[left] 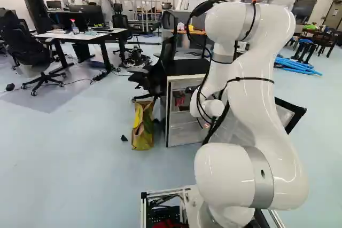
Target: Grab a drink from the fridge
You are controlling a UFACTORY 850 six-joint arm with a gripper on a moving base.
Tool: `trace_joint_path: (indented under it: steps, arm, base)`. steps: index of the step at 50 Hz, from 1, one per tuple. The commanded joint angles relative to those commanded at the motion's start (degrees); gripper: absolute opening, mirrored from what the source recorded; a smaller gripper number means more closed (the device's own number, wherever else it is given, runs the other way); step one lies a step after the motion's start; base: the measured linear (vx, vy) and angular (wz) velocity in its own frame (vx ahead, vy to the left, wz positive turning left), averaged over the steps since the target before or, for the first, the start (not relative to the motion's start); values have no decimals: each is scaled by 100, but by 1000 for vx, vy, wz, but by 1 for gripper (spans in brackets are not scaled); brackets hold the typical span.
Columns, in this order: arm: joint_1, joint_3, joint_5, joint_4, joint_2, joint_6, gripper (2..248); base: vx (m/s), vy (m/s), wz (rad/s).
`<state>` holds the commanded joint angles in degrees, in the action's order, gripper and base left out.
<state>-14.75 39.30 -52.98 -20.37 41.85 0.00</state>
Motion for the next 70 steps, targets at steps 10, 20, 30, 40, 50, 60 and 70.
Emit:
trace_joint_path:
  steps: [10,20,30,40,50,60,70]
  arm:
    - [-9,237,0,0,275,0,247]
    - [-22,462,-34,-43,539,0,247]
    - [-33,689,-84,-105,799,0,247]
    - [-15,929,-203,-214,1062,0,247]
    - [6,1181,-365,-354,1326,0,247]
    - [27,1445,-533,-498,1593,0,247]
    - [47,1720,-702,-635,1863,0,247]
  base:
    - [0,0,0]
    - [0,0,0]
    - [0,0,0]
    - [0,0,0]
    - [0,0,0]
    - [0,0,0]
    - [0,0,0]
